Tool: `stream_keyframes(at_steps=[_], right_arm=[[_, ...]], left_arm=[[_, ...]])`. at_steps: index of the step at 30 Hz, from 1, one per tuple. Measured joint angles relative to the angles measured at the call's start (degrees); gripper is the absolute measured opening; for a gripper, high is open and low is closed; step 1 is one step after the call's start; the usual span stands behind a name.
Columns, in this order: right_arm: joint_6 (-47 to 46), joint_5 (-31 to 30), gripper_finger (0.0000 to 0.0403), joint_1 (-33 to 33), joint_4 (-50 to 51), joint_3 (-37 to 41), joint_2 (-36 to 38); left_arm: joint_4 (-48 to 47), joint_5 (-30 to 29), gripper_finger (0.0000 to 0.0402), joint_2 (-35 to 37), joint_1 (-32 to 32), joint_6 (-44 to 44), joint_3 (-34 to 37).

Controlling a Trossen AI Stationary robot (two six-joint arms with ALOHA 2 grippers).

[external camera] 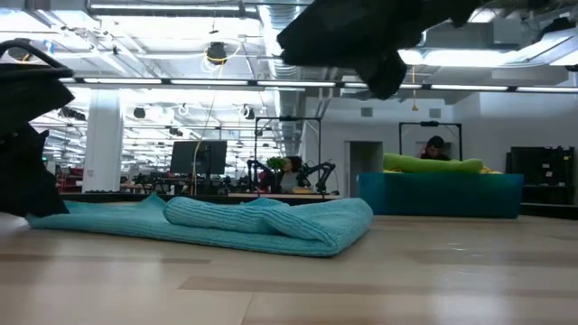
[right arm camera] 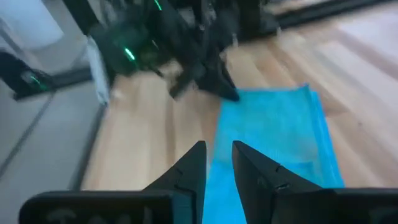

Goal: Fold microfiber towels
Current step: Fold the blue microfiber cloth

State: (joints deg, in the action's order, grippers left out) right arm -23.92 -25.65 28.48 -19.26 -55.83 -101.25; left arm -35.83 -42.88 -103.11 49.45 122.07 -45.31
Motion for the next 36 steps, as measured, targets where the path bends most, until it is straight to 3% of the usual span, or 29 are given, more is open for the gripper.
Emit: stream_keyframes(at_steps=[5, 9, 15, 19, 25, 32, 36], right_arm=[[-0.02, -5.35, 0.0102, 2.01, 6.43, -0.06, 7.47], [1.66, -10.74, 0.0102, 2.74, 14.24, -0.05, 15.12], [2.56, -11.96, 0.0102, 3.06, 21.87, -0.05, 20.53], [0.81, -11.96, 0.0102, 3.7, 24.88, -0.05, 20.63], [0.37, -11.98, 0.0102, 3.88, 24.84, -0.03, 20.3], [0.35, -11.96, 0.0102, 4.26, 25.0, -0.03, 20.3], [0.35, -12.02, 0.0102, 4.49, 25.37, -0.03, 20.3]], left_arm=[[-2.87, 2.38, 0.0003, 2.46, -0.79, -0.74, -2.86], [-4.57, -0.67, 0.0002, 4.78, -2.16, -5.37, -4.98], [-3.53, -3.42, 0.0001, 5.63, -5.61, -13.95, -10.25], [4.06, -3.43, 0.0, 5.63, -9.1, -27.13, -13.54], [19.54, 1.61, 0.0, 5.55, -14.87, -46.65, -15.71], [27.13, 4.12, 0.0, 4.63, -19.79, -54.23, -15.71], [35.15, 10.53, 0.0, 1.21, -21.44, -57.13, -15.7]])
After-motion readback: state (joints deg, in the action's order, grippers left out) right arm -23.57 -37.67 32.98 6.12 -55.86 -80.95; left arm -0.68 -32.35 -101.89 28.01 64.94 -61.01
